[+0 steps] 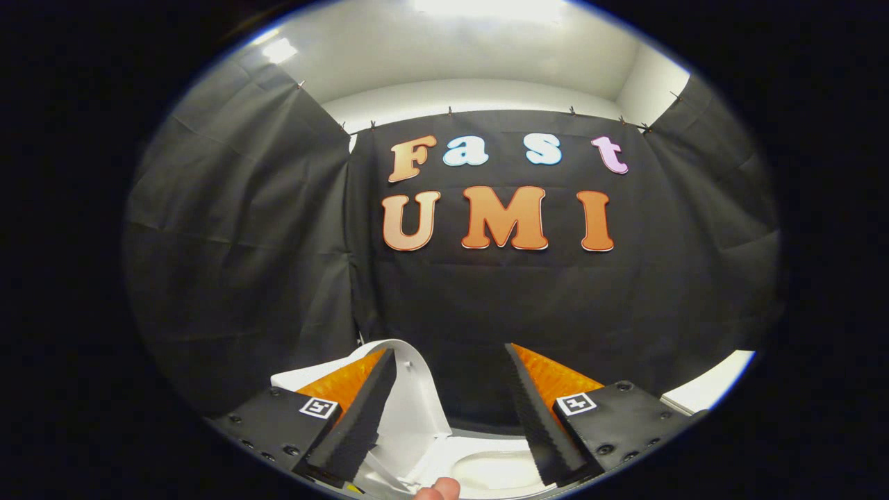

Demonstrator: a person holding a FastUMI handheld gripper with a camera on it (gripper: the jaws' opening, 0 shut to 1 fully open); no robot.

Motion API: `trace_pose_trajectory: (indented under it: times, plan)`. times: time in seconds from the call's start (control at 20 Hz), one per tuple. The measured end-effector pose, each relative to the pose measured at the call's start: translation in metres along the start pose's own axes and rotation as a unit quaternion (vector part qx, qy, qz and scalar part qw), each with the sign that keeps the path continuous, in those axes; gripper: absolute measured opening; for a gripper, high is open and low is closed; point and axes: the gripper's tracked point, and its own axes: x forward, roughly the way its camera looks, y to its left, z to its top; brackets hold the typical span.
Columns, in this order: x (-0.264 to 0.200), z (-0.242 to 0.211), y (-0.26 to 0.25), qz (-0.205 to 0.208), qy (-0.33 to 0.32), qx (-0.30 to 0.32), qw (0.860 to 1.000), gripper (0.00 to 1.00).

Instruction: Open the toilet lid.

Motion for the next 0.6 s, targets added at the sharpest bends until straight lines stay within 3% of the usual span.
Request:
trace_pose_trajectory:
  times: [0.15,0.6]
  plan:
    - [-0.008,-0.004,-0.015,0.012,0.006,0.021,1.000,0.98]
    - [-0.064,-0.001,-0.100,-0.048,-0.003,0.036,0.998,0.98]
